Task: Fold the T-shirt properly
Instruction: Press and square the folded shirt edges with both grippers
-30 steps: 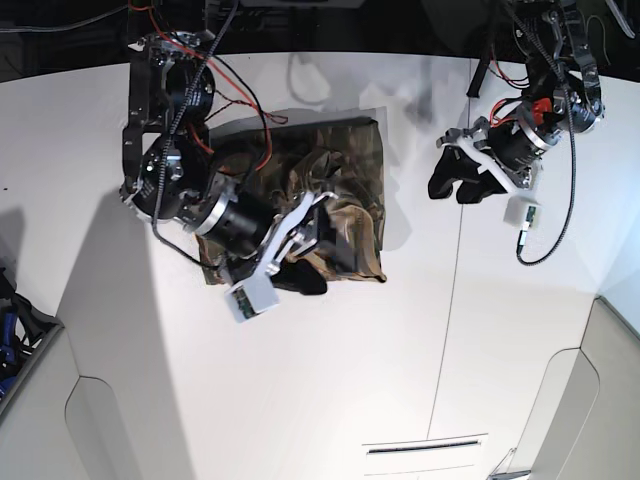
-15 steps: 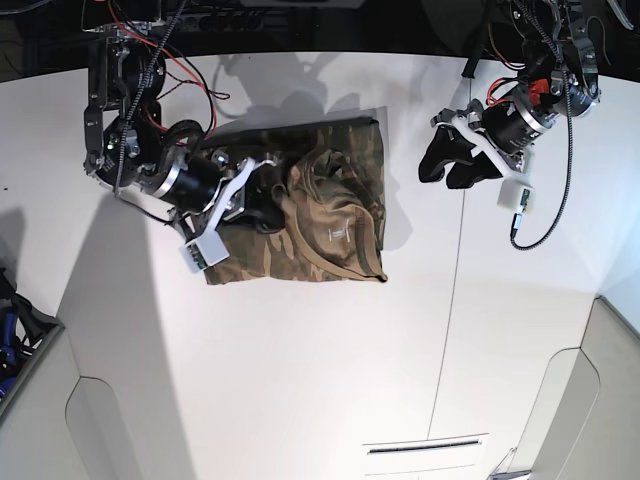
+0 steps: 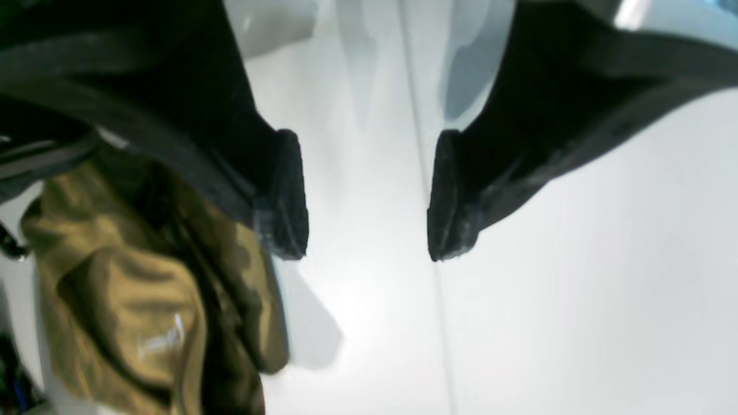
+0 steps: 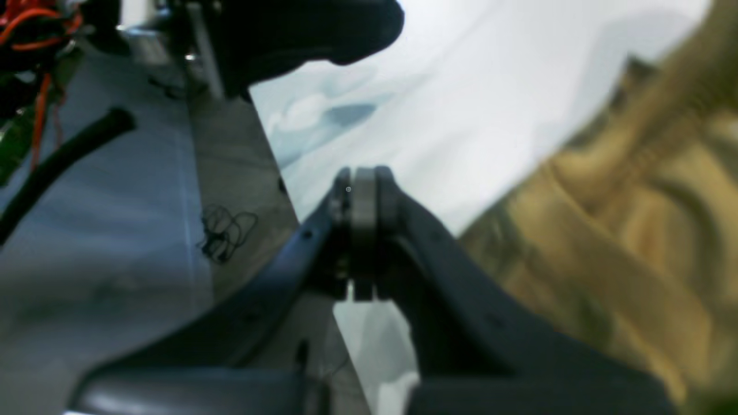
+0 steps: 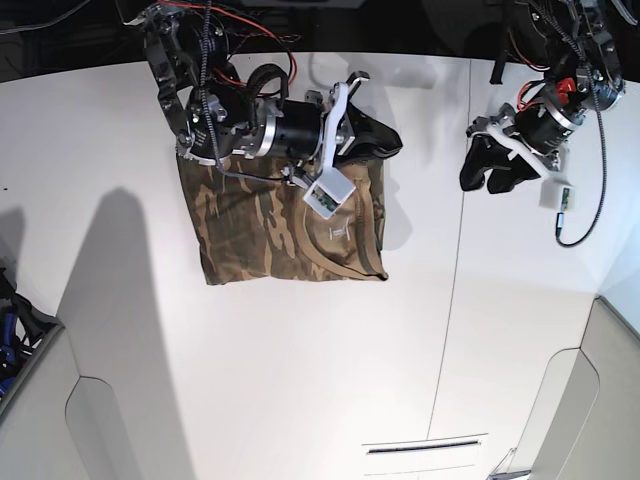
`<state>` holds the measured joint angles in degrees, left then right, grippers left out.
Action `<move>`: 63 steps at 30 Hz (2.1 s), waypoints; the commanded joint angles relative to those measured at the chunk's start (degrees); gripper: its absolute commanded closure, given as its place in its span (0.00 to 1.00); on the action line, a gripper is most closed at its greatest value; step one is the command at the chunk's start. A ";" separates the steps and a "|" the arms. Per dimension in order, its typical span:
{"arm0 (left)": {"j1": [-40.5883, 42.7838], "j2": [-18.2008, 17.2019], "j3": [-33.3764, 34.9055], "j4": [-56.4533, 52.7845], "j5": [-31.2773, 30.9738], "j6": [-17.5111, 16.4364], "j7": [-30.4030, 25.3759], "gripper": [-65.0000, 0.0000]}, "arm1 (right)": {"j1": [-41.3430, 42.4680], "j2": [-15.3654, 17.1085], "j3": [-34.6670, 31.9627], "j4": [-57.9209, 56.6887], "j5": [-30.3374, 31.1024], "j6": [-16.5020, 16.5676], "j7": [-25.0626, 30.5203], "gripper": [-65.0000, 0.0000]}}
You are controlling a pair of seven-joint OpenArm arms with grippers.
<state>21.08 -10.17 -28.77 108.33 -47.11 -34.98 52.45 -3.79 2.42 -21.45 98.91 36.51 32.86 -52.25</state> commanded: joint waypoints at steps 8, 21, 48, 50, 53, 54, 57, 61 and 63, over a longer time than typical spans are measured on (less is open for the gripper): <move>-0.24 -0.17 -1.42 1.16 -17.90 -5.02 6.34 0.44 | 7.04 -3.45 11.19 4.63 -0.98 0.50 3.85 1.00; -0.26 -0.28 19.08 6.36 -19.23 -5.02 8.11 0.44 | 17.99 -1.16 29.07 -3.89 -8.07 0.31 8.46 1.00; -5.14 -0.33 26.10 -7.08 13.73 -1.20 -4.68 0.44 | 24.61 1.44 29.22 -40.57 -7.06 1.03 15.30 1.00; -5.95 -0.31 23.45 -7.23 13.73 -1.20 -4.70 0.44 | 23.15 1.86 29.24 -39.58 -4.46 1.05 12.46 1.00; -7.34 -0.33 19.98 -7.26 13.73 -1.20 -5.14 0.44 | 20.15 1.86 29.24 -36.72 -0.44 1.05 9.22 1.00; -7.96 -0.31 19.10 -7.28 13.73 -1.20 -5.14 0.44 | 19.08 1.86 29.24 -35.45 1.07 1.07 8.63 1.00; -9.53 -0.31 17.57 -7.28 13.73 -1.18 -5.14 0.44 | 15.23 1.88 29.27 -30.60 3.91 1.46 7.89 1.00; -10.36 -0.28 17.51 -7.28 13.75 -0.66 -5.60 0.44 | 9.53 1.84 29.24 -23.52 7.19 1.46 4.96 1.00; -10.45 -0.31 17.51 -7.45 14.34 0.17 -6.12 0.44 | 6.95 1.81 29.24 -20.94 9.11 1.46 3.67 1.00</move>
<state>11.40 -10.13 -11.11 100.07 -32.05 -34.89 47.88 2.39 4.01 7.77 77.03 44.05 33.52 -49.06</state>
